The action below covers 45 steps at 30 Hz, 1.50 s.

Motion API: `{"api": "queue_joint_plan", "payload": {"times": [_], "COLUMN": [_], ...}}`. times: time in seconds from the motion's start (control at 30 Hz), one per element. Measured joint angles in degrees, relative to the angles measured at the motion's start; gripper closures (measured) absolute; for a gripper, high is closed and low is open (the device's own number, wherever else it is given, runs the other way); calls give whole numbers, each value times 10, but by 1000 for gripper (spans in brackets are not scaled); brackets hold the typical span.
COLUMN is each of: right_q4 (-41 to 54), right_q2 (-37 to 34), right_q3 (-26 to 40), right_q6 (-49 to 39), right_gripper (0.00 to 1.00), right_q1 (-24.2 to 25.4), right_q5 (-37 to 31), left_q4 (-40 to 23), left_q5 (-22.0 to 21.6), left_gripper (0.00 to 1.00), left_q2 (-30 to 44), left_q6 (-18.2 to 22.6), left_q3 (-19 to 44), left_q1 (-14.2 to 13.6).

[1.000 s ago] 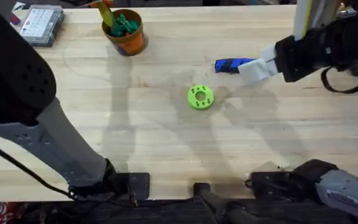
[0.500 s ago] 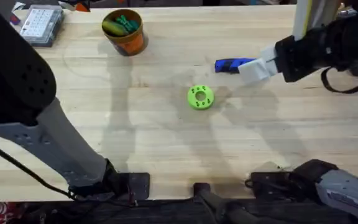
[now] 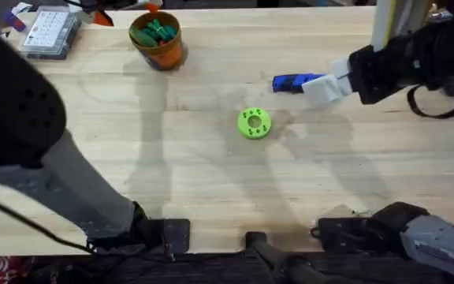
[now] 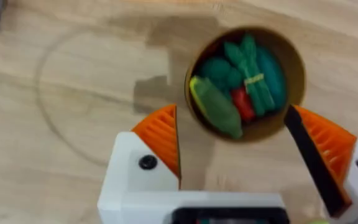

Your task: Pick up the gripper from the table and insert it into the empty holder that is missing its gripper. Then pick up a screw, insert it into the mounting hole, and use the screwdriver to tighten it. Finally, clean up the table by picking up the vegetable and placing it into the bucket.

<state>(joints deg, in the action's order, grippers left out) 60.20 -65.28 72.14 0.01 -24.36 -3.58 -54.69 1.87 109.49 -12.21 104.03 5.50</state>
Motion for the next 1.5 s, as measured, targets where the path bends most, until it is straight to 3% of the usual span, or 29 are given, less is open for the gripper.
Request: {"api": "queue_joint_plan", "payload": {"times": [0.27,0.5,0.63,0.9,1.5], "right_q4": [0,0,0,0,0], "right_q2": [0,0,0,0,0], "right_q3": [0,0,0,0,0], "right_q6": [0,0,0,0,0], "right_gripper": [28,28,28,28,28], "right_q1": [0,0,0,0,0], "right_q5": [0,0,0,0,0], "left_q4": [-133,-254,-261,-206,-206], "left_q5": [0,-4,-6,3,3], "left_gripper": [14,15,14,15,15], "left_q2": [-144,-242,-310,-447,-447], "left_q6": [5,17,12,-12,-12], "left_q3": [4,4,-55,-275,-275], "left_q1": [-7,-54,-87,-167,-167]}}
